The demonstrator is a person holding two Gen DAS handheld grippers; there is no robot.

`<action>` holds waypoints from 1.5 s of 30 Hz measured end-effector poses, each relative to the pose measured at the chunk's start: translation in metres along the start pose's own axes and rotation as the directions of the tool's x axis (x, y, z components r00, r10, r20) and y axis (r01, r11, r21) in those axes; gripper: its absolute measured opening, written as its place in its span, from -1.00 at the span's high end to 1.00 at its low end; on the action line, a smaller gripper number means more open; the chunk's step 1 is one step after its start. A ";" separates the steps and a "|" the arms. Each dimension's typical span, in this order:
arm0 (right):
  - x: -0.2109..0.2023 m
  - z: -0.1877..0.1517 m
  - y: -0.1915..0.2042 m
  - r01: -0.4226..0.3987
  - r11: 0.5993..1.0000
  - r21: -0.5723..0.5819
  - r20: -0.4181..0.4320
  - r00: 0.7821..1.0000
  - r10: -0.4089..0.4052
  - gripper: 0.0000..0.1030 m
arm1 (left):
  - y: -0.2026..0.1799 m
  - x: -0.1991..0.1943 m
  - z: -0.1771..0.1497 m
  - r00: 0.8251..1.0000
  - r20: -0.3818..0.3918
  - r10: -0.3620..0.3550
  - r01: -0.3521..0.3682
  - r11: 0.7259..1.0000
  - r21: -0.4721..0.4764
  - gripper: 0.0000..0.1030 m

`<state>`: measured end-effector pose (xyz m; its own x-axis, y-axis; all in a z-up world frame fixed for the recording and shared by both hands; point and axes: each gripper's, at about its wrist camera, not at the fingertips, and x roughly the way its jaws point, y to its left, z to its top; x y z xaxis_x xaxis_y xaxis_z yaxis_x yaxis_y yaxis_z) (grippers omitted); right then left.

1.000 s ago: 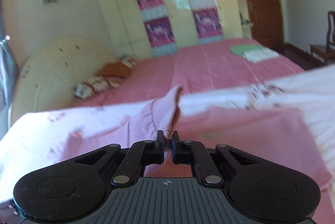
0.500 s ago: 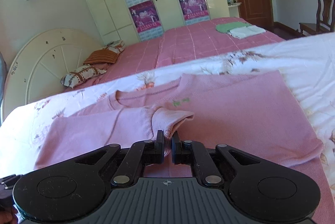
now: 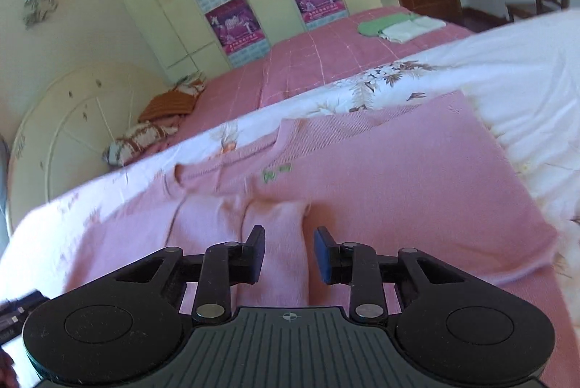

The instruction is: Fold small clothes

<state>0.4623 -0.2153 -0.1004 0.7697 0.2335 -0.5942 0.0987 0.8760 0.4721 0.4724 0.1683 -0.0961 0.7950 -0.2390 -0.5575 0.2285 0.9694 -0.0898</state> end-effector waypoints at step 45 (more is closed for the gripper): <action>0.049 -0.045 0.093 0.003 0.889 -0.458 -0.018 1.000 -0.013 0.85 | -0.071 0.082 -0.004 0.992 -0.088 -0.091 0.102 0.987 0.121 -0.38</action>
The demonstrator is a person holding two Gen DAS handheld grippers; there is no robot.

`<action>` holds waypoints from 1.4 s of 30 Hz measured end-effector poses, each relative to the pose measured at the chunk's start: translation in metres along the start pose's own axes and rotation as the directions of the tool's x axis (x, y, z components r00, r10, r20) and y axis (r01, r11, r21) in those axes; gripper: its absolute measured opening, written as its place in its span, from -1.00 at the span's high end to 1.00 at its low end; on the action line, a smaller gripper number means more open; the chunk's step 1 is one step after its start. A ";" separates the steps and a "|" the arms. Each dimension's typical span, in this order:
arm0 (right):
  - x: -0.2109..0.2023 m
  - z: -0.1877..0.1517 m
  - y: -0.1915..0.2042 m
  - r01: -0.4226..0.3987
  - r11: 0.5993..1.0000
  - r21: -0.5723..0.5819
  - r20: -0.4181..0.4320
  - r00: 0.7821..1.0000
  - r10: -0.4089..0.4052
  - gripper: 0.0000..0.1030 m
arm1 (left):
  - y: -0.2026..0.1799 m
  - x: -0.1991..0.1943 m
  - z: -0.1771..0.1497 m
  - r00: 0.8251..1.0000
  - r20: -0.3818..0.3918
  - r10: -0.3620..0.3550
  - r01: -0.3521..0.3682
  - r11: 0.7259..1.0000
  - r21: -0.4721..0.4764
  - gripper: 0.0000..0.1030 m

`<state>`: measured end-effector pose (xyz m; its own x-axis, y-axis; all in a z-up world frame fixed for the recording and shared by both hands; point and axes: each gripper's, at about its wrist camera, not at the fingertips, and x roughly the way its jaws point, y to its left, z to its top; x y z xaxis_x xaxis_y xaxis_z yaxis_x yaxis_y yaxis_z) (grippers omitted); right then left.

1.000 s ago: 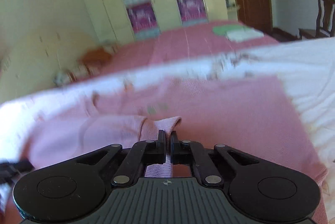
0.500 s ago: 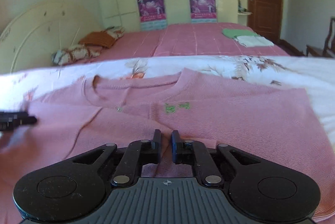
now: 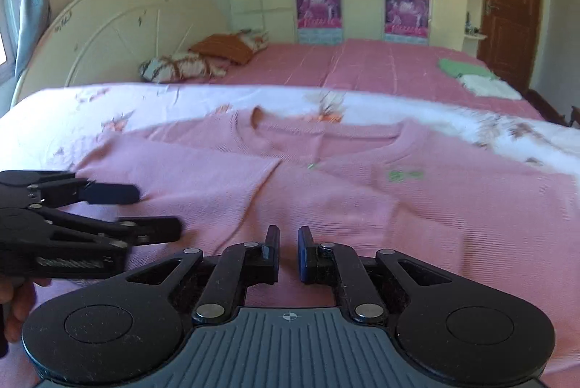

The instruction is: Fold small clothes

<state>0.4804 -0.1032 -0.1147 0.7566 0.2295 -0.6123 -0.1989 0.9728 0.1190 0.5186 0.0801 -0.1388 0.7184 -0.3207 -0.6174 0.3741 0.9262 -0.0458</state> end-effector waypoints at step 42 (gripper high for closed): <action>-0.091 -0.062 -0.073 0.098 0.989 0.110 -0.081 0.993 -0.090 0.38 | 0.000 -0.061 -0.063 0.974 -0.075 0.215 -0.216 0.976 -0.003 -0.43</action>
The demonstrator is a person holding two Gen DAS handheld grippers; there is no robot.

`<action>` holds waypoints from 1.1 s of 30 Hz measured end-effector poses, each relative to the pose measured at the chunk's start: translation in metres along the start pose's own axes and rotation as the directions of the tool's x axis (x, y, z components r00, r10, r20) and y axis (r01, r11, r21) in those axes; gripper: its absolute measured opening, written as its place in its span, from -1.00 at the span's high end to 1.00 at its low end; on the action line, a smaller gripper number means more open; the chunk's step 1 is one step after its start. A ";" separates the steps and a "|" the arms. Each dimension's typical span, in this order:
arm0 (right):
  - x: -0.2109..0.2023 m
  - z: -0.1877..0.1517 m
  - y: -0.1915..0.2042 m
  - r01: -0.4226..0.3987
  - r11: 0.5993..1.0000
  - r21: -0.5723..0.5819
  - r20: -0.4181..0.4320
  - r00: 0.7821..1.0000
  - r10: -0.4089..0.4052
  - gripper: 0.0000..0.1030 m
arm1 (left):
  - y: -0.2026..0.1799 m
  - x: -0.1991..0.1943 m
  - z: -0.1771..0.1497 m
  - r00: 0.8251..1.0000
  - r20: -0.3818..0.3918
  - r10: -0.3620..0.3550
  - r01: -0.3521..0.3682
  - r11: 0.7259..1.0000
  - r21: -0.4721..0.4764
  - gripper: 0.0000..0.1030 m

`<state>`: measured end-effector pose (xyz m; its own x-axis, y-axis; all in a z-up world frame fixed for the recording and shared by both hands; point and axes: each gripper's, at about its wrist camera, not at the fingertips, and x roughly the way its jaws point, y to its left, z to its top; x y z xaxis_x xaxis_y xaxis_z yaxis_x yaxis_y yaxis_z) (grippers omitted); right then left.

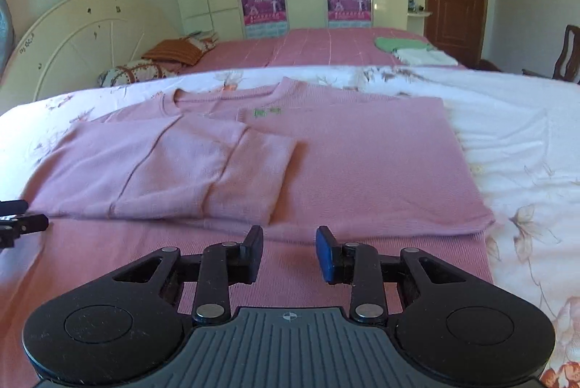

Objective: Fold small clothes
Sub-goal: 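Move both tools to the sweater hem to prepare the next fold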

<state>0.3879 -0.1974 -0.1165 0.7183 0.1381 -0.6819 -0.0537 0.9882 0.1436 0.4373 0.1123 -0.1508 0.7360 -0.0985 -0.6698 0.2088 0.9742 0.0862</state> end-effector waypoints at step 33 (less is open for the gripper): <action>-0.148 -0.090 -0.083 0.003 0.962 0.273 -0.100 0.995 0.025 0.37 | -0.020 -0.108 -0.073 0.986 -0.166 0.014 -0.028 0.996 -0.087 -0.57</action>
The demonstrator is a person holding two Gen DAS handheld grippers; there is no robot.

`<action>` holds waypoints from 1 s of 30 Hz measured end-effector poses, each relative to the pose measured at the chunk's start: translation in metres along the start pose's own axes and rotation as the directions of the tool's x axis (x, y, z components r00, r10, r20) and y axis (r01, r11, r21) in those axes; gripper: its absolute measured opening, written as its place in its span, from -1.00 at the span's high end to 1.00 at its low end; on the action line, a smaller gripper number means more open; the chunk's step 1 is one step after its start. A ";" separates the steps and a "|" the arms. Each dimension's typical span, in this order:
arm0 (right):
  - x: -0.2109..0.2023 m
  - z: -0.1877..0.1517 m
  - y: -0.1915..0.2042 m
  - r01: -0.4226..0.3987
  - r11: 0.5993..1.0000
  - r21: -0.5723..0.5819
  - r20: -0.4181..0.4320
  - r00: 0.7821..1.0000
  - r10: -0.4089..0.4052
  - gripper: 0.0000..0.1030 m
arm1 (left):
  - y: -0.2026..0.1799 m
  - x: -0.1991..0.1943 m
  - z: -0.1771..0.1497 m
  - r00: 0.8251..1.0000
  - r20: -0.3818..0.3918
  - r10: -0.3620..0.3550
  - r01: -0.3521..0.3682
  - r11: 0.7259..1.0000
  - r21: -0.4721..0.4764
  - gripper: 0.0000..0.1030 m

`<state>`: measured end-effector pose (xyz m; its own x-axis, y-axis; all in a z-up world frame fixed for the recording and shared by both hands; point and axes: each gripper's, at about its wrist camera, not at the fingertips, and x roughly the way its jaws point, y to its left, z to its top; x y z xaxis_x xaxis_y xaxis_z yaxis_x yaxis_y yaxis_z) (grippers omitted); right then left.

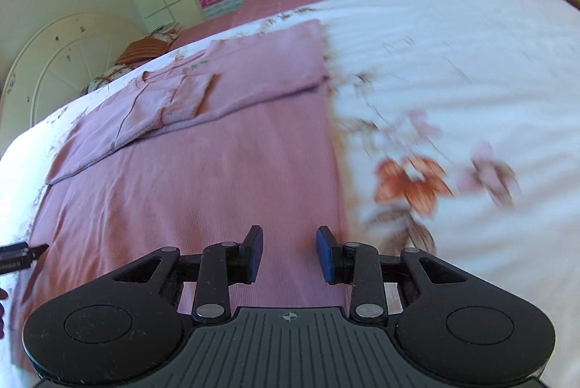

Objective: Fold small clothes
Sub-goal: 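Move both tools to the sweater hem to prepare the next fold, then grasp the hem with both tools and lift it toward the collar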

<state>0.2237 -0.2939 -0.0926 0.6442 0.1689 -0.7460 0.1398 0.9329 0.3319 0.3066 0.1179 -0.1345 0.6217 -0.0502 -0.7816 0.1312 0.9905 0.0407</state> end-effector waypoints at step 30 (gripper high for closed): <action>-0.047 -0.064 -0.050 -0.299 0.924 0.239 -0.039 0.948 0.316 0.03 | 0.049 -0.049 -0.076 0.899 0.060 -0.433 0.433 0.862 -0.265 0.26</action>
<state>0.1378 -0.3284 -0.1111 0.6254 0.4677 -0.6246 0.1166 0.7355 0.6674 0.2239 0.1787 -0.1422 0.5484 -0.4820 -0.6833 0.1772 0.8656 -0.4684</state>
